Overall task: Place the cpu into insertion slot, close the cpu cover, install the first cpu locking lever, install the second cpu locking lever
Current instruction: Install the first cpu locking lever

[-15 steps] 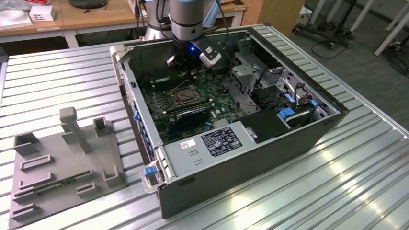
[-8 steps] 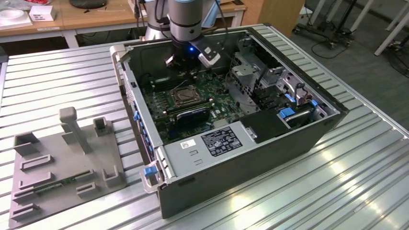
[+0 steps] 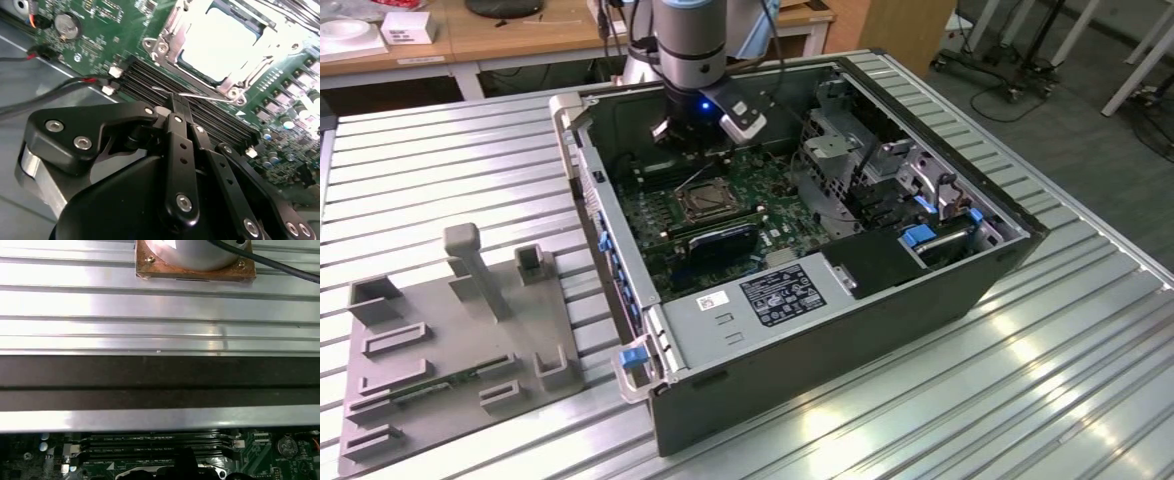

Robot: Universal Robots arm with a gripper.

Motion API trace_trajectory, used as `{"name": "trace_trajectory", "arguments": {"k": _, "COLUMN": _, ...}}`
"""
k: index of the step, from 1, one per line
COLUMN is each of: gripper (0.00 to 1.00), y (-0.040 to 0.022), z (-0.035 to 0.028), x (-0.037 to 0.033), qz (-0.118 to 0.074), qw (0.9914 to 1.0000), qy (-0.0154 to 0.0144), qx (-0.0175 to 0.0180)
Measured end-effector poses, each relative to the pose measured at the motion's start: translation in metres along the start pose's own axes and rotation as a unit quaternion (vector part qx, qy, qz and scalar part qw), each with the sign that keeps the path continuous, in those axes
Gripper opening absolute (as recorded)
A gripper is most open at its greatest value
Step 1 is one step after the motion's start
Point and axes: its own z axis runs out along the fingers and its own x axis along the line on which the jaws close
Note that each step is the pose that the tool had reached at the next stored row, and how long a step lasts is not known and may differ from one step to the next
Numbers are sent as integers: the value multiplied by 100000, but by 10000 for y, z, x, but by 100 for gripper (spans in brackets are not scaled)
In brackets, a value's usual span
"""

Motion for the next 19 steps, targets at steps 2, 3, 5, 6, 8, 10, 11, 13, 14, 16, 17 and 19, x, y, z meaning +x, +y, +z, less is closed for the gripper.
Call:
{"name": "trace_trajectory", "arguments": {"k": 2, "gripper": 11, "y": -1, "z": 3, "x": 23, "qz": -18, "qw": 100000, "qy": -28, "qx": 82}}
{"name": "trace_trajectory", "arguments": {"k": 3, "gripper": 11, "y": -3, "z": 9, "x": 24, "qz": -38, "qw": 100000, "qy": -54, "qx": 86}}
{"name": "trace_trajectory", "arguments": {"k": 5, "gripper": 11, "y": -7, "z": 29, "x": 27, "qz": -80, "qw": 100000, "qy": -125, "qx": 80}}
{"name": "trace_trajectory", "arguments": {"k": 6, "gripper": 11, "y": -9, "z": 41, "x": 29, "qz": -103, "qw": 100000, "qy": -151, "qx": 74}}
{"name": "trace_trajectory", "arguments": {"k": 8, "gripper": 11, "y": -15, "z": 66, "x": 32, "qz": -120, "qw": 100000, "qy": -175, "qx": 75}}
{"name": "trace_trajectory", "arguments": {"k": 10, "gripper": 11, "y": -17, "z": 80, "x": 29, "qz": -117, "qw": 100000, "qy": -174, "qx": 76}}
{"name": "trace_trajectory", "arguments": {"k": 11, "gripper": 11, "y": -17, "z": 86, "x": 24, "qz": -117, "qw": 100000, "qy": -171, "qx": 79}}
{"name": "trace_trajectory", "arguments": {"k": 13, "gripper": 11, "y": -17, "z": 96, "x": 13, "qz": -118, "qw": 100000, "qy": -161, "qx": 88}}
{"name": "trace_trajectory", "arguments": {"k": 14, "gripper": 11, "y": -16, "z": 101, "x": 7, "qz": -119, "qw": 100000, "qy": -168, "qx": 84}}
{"name": "trace_trajectory", "arguments": {"k": 16, "gripper": 11, "y": -14, "z": 111, "x": -10, "qz": -118, "qw": 100000, "qy": -174, "qx": 74}}
{"name": "trace_trajectory", "arguments": {"k": 17, "gripper": 11, "y": -13, "z": 114, "x": -19, "qz": -133, "qw": 100000, "qy": -171, "qx": 69}}
{"name": "trace_trajectory", "arguments": {"k": 19, "gripper": 11, "y": -12, "z": 117, "x": -26, "qz": -470, "qw": 99999, "qy": -103, "qx": 27}}
